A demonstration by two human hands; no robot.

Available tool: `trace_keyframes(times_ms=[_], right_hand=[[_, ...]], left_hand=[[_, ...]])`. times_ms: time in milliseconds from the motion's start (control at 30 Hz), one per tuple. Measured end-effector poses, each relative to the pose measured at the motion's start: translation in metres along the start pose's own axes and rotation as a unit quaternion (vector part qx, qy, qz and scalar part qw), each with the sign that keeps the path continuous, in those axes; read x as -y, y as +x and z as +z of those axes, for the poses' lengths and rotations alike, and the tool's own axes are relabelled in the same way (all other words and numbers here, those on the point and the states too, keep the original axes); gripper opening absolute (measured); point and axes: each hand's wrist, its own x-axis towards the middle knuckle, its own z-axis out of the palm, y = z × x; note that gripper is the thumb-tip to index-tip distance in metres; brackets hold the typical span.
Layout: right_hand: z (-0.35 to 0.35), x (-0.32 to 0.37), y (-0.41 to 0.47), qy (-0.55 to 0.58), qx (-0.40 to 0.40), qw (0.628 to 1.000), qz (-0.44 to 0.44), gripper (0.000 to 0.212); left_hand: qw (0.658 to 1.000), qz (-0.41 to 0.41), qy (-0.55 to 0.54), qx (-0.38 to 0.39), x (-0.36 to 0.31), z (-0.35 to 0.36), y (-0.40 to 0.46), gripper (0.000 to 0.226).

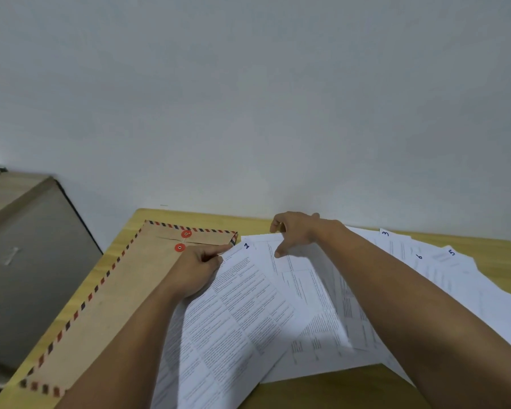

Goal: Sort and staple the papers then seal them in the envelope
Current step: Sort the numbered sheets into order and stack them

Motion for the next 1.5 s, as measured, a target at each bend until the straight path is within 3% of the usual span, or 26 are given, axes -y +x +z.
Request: trace_keyframes(times_ms=[100, 200, 333, 467, 567, 967, 1100, 1300, 1500], right_hand=[[-0.001, 0.001, -0.003, 0.014, 0.002, 1.000, 0.006, 0.081], [0.001, -0.002, -0.002, 0.033, 0.001, 0.999, 0.012, 0.077], [0.005, -0.007, -0.001, 0.076, -0.031, 0.997, 0.009, 0.042], [-0.007, -0.005, -0.015, 0.096, -0.141, 0.985, -0.003, 0.006], [-0.029, -0.001, -0.039, 0.135, -0.182, 0.974, -0.002, 0.017], [-0.097, 0.002, -0.205, 0.230, -0.352, 0.905, -0.061, 0.015], [-0.103, -0.006, -0.256, 0.295, -0.403, 0.864, -0.062, 0.016], [-0.100, -0.004, -0.313, 0.405, -0.382, 0.826, -0.088, 0.015], [-0.082, 0.002, -0.347, 0.538, -0.259, 0.794, -0.118, 0.021]], left_hand=[[1.000, -0.002, -0.009, 0.008, 0.002, 0.001, 0.001, 0.037], [1.000, -0.011, -0.002, 0.010, 0.001, 0.000, 0.002, 0.037], [1.000, 0.001, 0.008, 0.002, -0.005, 0.002, -0.001, 0.041], [0.999, 0.014, 0.024, -0.017, -0.018, -0.001, -0.013, 0.044], [0.997, 0.041, 0.012, -0.058, -0.040, -0.001, -0.031, 0.039], [0.979, 0.172, 0.037, -0.103, -0.136, -0.002, -0.121, 0.036], [0.970, 0.210, 0.035, -0.114, -0.169, 0.004, -0.148, 0.037], [0.958, 0.265, 0.033, -0.107, -0.207, 0.033, -0.178, 0.036], [0.952, 0.291, 0.015, -0.097, -0.223, 0.062, -0.184, 0.037]])
